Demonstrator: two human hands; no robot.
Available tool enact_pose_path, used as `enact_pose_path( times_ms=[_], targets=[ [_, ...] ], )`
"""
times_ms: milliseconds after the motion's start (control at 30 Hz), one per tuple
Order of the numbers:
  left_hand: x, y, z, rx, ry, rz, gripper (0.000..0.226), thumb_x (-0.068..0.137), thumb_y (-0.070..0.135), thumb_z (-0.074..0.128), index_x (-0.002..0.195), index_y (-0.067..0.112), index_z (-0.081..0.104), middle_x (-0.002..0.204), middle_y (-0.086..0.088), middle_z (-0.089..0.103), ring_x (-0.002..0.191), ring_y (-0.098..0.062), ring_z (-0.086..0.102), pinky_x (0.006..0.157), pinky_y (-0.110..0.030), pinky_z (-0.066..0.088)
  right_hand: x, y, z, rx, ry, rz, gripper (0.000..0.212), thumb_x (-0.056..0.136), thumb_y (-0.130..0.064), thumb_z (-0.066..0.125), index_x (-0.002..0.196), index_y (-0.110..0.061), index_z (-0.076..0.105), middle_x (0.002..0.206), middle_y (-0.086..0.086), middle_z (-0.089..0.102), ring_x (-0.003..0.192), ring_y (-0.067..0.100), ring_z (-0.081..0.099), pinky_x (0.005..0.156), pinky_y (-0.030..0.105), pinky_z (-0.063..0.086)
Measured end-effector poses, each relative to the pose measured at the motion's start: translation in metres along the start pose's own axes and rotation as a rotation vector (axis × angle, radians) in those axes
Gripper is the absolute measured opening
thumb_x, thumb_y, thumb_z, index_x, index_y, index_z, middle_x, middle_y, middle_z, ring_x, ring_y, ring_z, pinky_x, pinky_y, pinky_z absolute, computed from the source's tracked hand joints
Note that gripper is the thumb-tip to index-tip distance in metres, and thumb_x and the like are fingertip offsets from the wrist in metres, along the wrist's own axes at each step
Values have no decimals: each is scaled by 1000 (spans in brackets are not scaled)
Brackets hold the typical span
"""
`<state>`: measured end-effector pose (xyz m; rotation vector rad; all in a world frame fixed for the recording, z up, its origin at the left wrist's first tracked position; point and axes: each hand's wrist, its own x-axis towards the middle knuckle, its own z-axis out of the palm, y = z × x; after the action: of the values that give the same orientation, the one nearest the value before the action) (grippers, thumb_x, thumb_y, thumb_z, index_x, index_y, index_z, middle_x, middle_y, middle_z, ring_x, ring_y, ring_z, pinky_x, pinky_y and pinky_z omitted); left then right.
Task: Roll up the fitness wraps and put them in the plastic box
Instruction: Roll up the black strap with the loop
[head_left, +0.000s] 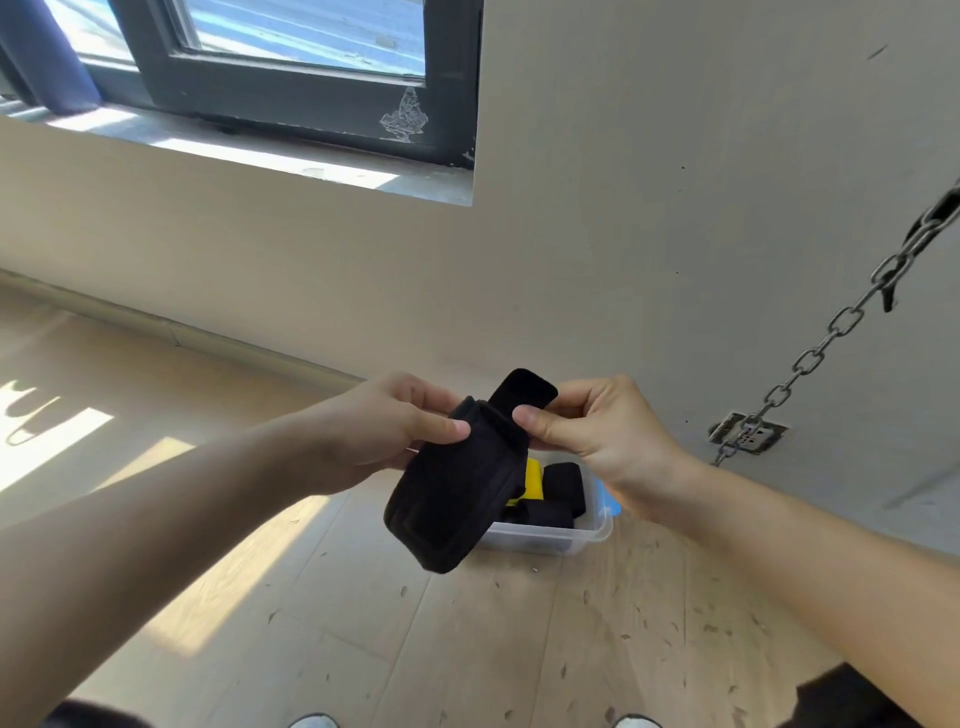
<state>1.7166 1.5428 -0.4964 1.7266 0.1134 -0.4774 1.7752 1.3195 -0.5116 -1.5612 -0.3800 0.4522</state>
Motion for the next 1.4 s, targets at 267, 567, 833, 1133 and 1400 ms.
enact_pose_path(
  times_ms=[267, 567, 833, 1133, 1400],
  targets=[
    [2, -2, 0, -30, -19, -8, 27, 103, 4, 53, 122, 0, 70, 122, -21, 72, 119, -36, 67, 104, -45, 53, -1, 5, 1, -130, -63, -61, 11, 88, 0, 72, 98, 1, 78, 91, 11, 79, 85, 18, 76, 74, 21, 56],
    [2, 1, 5, -140, 49, -58, 25, 103, 14, 52, 108, -2, 70, 95, -12, 74, 83, -21, 68, 77, -30, 52, 1, 7, -1, -398, -131, -210, 17, 84, -3, 78, 99, -11, 82, 97, 0, 76, 92, 16, 74, 91, 34, 59],
    [2, -4, 6, -90, 16, -2, 32, 88, 2, 72, 120, 2, 72, 118, -24, 73, 115, -40, 68, 102, -45, 53, 0, 4, -5, -638, -188, -346, 26, 83, -11, 82, 109, -16, 80, 103, -8, 72, 94, 7, 68, 84, 16, 51],
    [8, -4, 15, -123, 148, 49, 29, 90, -3, 69, 116, 8, 74, 109, -20, 76, 105, -40, 72, 100, -54, 55, 5, 4, -10, -660, -163, -351, 32, 85, -8, 79, 115, -18, 77, 113, -9, 70, 103, 8, 66, 87, 23, 56],
    [5, -2, 20, 18, 42, 138, 39, 87, 5, 77, 124, 13, 68, 110, -17, 76, 103, -36, 74, 95, -55, 57, 5, -6, -20, -654, -133, -246, 30, 81, -22, 84, 109, -26, 73, 109, -13, 68, 101, 5, 64, 86, 25, 53]
  ],
)
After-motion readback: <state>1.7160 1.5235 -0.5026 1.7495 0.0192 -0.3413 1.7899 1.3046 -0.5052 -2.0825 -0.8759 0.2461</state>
